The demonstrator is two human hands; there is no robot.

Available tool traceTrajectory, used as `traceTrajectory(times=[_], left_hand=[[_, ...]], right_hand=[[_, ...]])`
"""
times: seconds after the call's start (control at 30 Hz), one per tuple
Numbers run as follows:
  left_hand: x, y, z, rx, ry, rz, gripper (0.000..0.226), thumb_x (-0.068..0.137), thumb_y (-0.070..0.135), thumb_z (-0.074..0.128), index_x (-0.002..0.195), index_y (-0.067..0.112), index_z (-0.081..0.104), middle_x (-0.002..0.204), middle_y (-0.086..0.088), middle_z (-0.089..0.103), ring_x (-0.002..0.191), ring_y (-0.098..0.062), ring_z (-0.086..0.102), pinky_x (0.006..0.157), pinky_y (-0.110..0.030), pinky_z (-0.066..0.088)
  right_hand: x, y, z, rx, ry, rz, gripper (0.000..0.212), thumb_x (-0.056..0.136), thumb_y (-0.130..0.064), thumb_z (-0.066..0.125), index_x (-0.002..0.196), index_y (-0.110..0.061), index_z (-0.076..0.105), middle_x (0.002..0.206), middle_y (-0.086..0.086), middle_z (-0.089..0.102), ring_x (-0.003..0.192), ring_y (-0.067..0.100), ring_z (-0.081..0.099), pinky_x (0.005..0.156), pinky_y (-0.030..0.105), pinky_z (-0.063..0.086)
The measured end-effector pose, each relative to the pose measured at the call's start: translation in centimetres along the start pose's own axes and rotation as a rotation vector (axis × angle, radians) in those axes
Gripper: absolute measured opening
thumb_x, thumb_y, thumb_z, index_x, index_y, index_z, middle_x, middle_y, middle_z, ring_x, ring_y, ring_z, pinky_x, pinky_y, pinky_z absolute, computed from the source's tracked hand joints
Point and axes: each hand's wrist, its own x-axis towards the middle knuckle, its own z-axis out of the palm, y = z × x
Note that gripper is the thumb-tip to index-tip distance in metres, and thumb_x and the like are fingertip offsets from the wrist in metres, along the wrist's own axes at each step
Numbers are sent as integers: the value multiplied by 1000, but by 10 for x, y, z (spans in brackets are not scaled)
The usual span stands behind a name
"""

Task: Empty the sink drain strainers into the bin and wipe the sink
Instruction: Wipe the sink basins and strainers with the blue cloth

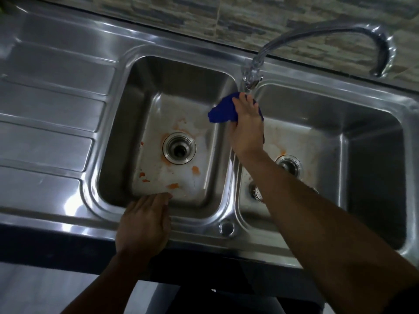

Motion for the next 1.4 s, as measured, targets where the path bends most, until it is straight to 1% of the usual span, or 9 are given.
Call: traceTrajectory(times=[0.3, 0.47, 0.67, 0.8, 0.9, 1.03, 1.17, 1.3, 1.4], left_hand=[[0, 0, 1, -4, 13, -7, 27, 89, 23, 56, 113, 18, 67, 102, -2, 75, 90, -24, 71, 81, -38, 53], [19, -16, 3, -105, -1, 39, 36, 97, 27, 42, 120, 12, 65, 122, -9, 68, 115, -30, 63, 101, -44, 49], [68, -68, -27, -66, 206, 101, 48, 103, 30, 33, 128, 0, 62, 133, -23, 61, 130, -39, 52, 115, -48, 38], [91, -105, -49, -54, 239, 86, 60, 103, 44, 33, 144, 3, 46, 151, -22, 45, 147, -37, 34, 122, -52, 28], [102, -122, -59, -152, 175, 22, 74, 96, 55, 37, 155, 11, 30, 165, -13, 25, 156, -28, 14, 125, -52, 16], [112, -128, -59, -55, 224, 43, 76, 95, 57, 35, 154, 9, 31, 163, -14, 28, 154, -29, 20, 125, -54, 17], [117, -133, -56, -23, 243, 40, 75, 96, 57, 33, 155, 10, 31, 164, -11, 27, 155, -25, 18, 127, -49, 16], [119, -136, -53, -16, 230, 37, 74, 96, 54, 35, 157, 11, 30, 167, -7, 23, 157, -19, 12, 129, -39, 9], [120, -136, -52, -17, 229, 21, 74, 96, 54, 36, 158, 14, 28, 168, -4, 20, 157, -15, 9, 128, -30, 2]], right_hand=[[11, 5, -8, 51, -66, -11, 57, 86, 1, 60, 142, -11, 53, 151, 11, 47, 141, 29, 42, 117, 43, 37], [-33, -4, -15, 50, -90, -35, 58, 87, -2, 63, 142, -12, 50, 151, 11, 45, 141, 30, 39, 115, 39, 37], [-113, -15, -8, -94, -209, -27, 74, 89, -14, 67, 154, -18, 32, 167, 5, 16, 156, 28, 2, 127, 51, 5], [-96, -17, -4, -92, -218, 27, 82, 83, -5, 73, 154, -20, 34, 166, 1, 21, 155, 26, 8, 123, 52, 25], [-57, -11, -3, 15, -208, -5, 75, 85, 4, 67, 151, -20, 40, 166, -1, 21, 156, 19, 6, 124, 45, 24], [4, -7, 1, 160, -119, -75, 72, 83, 17, 59, 145, -19, 46, 163, 3, 30, 154, 21, 19, 122, 35, 22], [37, -18, 15, 321, 5, -78, 75, 78, 28, 50, 141, -14, 48, 163, 9, 27, 152, 21, 23, 113, 4, 23], [72, -38, 31, 490, 187, 30, 61, 85, 16, 51, 141, -8, 46, 152, 15, 44, 141, 31, 44, 115, 45, 41], [94, -54, 45, 480, 271, 115, 62, 87, 16, 51, 144, -8, 46, 152, 12, 47, 144, 28, 41, 120, 38, 35]])
